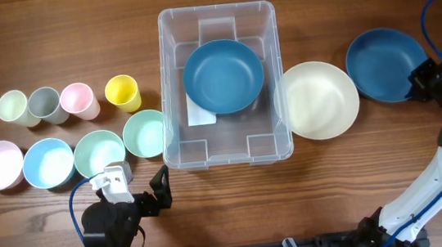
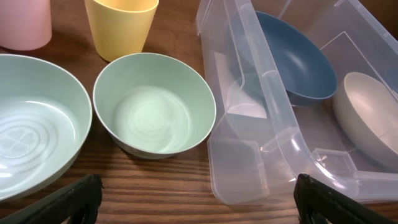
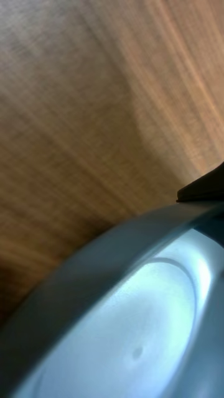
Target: Pack container
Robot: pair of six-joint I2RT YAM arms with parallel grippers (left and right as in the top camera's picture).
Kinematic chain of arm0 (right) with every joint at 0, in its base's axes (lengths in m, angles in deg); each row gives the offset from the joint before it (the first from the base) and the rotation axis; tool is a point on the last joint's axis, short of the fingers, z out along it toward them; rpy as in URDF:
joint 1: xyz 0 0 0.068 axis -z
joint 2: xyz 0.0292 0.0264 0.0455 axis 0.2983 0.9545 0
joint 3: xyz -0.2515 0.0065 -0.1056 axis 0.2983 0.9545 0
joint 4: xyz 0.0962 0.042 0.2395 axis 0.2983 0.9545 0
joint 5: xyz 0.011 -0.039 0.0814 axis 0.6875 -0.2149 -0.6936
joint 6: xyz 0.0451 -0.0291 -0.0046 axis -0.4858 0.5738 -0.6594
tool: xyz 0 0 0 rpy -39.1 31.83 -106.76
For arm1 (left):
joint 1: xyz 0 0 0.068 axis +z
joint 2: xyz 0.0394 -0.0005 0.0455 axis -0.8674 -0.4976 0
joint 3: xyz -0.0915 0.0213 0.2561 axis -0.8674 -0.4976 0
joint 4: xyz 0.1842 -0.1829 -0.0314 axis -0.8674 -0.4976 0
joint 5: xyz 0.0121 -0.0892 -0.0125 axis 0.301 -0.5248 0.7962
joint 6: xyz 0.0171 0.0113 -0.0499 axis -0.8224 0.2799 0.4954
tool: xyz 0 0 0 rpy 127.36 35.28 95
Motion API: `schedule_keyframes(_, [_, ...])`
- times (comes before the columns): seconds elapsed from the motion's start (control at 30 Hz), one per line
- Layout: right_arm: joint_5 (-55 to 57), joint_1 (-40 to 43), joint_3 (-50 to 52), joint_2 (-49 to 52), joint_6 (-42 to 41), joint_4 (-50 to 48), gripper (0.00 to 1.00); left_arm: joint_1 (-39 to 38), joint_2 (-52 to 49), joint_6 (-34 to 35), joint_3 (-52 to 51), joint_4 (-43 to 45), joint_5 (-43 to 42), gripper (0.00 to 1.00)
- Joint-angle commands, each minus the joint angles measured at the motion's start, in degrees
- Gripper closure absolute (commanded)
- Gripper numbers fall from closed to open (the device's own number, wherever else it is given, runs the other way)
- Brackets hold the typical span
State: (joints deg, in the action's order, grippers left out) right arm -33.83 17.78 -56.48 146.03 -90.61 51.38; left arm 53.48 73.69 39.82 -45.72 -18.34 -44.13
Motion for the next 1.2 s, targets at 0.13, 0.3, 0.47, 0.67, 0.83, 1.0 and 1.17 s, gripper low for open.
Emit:
schedule_keyframes(0.13, [-3.76, 0.0, -0.42, -25.44, -3.06, 0.72, 0.96, -0.24, 0.46, -1.16, -0.31, 0.17, -0.9, 0.0])
schedule_keyframes(0.3, [-12.96, -12.44, -0.46, -46.45, -3.63, -2.73, 0.96, -0.22, 0.46, -1.16, -0.31, 0.2, -0.9, 0.0])
schedule_keyframes(0.47, [-2.32, -39.15, -0.44, -48.35, -10.38, -2.6, 0.96, -0.24, 0.46, -1.16, -0.31, 0.2, -0.9, 0.0])
schedule_keyframes(0.67, [12.24, -57.96, -0.44, -31.15, -13.75, -8.07, 0.96, -0.24, 0.46, -1.16, -0.31, 0.2, -0.9, 0.0])
schedule_keyframes(0.83, [11.37, -57.66, -0.44, -16.79, -16.87, -15.98, 0.96, -0.22, 0.46, -1.16, -0.31, 0.2, -0.9, 0.0])
schedule_keyframes(1.0, [3.69, -56.98, -1.86, -16.81, -9.62, -22.4, 0.47, -0.22, 0.46, -1.18, -0.31, 0.2, -0.9, 0.0])
schedule_keyframes(1.17, [2.97, -52.39, -4.66, -29.94, -12.66, -13.6, 0.43, -0.24, 0.46, -1.16, -0.31, 0.2, -0.9, 0.0])
